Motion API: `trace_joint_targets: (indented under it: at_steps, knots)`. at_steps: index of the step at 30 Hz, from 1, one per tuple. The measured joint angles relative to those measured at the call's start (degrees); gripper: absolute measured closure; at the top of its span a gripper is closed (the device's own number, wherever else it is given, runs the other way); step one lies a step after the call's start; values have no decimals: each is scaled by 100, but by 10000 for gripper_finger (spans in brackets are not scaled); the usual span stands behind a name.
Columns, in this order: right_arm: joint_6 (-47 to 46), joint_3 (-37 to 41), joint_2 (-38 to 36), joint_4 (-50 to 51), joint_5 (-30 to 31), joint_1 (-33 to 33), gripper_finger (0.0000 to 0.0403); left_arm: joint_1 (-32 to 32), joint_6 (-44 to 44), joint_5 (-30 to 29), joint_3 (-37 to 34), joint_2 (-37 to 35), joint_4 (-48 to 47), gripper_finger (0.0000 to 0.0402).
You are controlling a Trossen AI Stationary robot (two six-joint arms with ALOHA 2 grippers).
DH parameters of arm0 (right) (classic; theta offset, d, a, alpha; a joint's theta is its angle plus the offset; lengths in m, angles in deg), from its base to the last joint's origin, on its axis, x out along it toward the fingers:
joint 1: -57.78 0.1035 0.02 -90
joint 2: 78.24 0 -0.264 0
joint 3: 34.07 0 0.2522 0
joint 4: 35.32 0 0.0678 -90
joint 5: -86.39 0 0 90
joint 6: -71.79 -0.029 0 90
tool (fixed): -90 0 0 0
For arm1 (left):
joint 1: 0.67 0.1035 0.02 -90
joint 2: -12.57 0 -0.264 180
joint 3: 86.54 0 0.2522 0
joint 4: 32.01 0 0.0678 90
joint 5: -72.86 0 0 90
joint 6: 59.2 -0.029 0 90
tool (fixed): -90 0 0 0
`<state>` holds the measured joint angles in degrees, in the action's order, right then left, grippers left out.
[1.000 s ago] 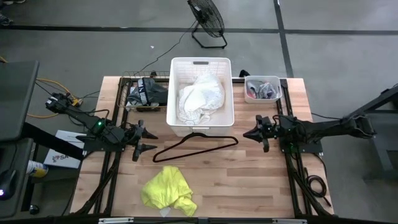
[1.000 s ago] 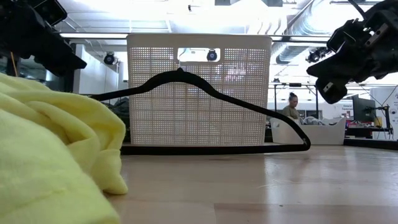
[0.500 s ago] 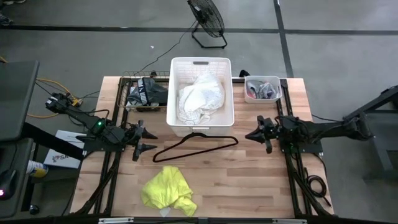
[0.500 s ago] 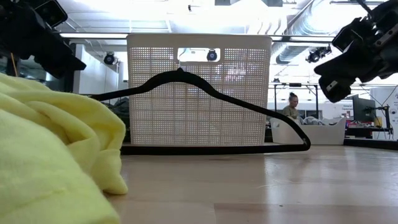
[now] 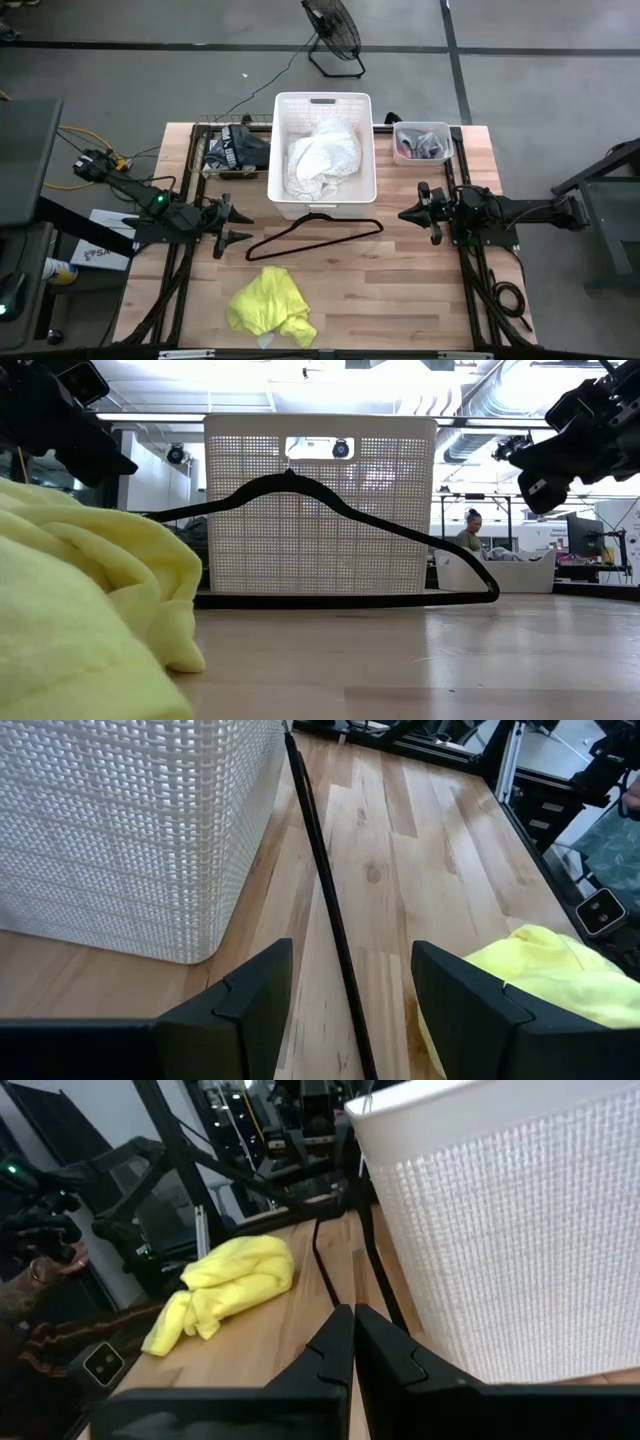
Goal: Pick & Place Cloths
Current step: Put the yellow shirt into the large white bin
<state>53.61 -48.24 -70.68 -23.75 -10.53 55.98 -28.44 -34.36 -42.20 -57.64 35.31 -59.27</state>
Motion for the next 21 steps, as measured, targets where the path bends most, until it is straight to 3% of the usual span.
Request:
trace_joint_targets:
  at_steps: [13, 21]
  knots:
    - [-88, 4, -109, 44, 370, -2, 399, 0, 439, -62, 0, 35, 5, 201]
    - [-410, 9, -73, 42, 378, -2, 399, 0, 574, -223, 64, 532, 151, 201]
